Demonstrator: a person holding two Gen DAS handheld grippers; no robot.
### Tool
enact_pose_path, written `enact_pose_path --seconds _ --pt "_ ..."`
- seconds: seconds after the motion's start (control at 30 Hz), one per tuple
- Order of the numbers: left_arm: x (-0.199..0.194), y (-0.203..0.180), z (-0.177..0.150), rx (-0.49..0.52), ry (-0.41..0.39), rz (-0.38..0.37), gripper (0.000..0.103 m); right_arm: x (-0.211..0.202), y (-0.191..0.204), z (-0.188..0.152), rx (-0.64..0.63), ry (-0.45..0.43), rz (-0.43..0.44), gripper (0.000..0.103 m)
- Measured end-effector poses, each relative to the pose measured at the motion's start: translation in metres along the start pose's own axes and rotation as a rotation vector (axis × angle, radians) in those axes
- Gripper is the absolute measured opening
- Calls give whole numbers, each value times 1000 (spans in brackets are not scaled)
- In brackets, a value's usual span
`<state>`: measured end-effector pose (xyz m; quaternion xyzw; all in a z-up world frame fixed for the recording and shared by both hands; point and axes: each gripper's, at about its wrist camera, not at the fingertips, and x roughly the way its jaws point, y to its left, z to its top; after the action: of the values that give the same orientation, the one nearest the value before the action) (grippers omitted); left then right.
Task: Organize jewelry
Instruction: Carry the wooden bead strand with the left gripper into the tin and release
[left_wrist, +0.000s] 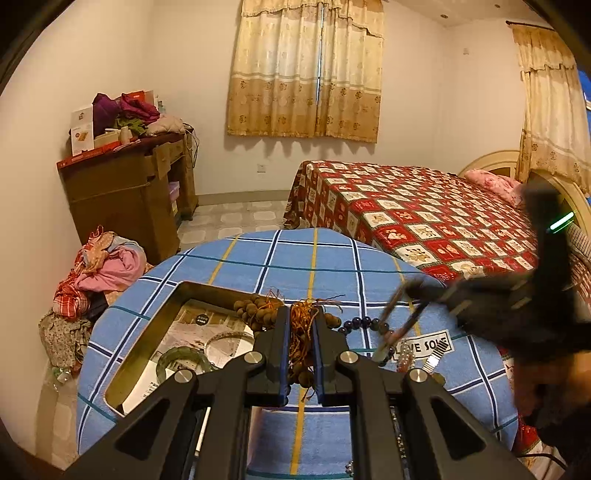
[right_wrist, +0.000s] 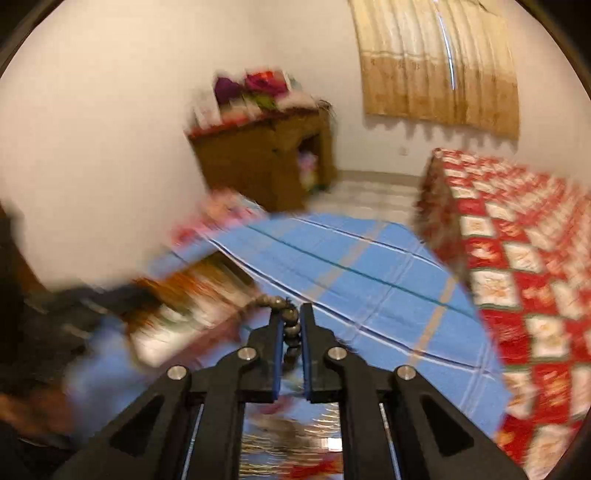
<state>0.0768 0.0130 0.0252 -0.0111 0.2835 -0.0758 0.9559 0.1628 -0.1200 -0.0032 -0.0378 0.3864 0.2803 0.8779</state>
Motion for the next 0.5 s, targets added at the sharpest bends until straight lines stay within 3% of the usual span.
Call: enact_pose_path --seconds 0.17,0.23,0.3,0.33,0.37,0.43,0.5 --pt "0 5 -4 -2 5 8 9 6 2 -17 53 25 133 11" --pt "1 8 -5 -7 10 14 10 -7 -3 -11 112 -26 223 11" --pt "2 9 -4 -8 9 17 10 -14 -11 -3 145 -67 210 11" --pt "2 8 -4 -11 7 17 10 -5 -13 -3 135 -37 153 11" --pt "1 8 -3 -16 4 14 10 16 -10 -8 112 51 144 11" --pt "1 7 -3 -13 1 12 10 40 3 -22 68 140 145 11" --pt "0 6 -6 -10 2 12 10 40 15 -30 74 134 228 11"
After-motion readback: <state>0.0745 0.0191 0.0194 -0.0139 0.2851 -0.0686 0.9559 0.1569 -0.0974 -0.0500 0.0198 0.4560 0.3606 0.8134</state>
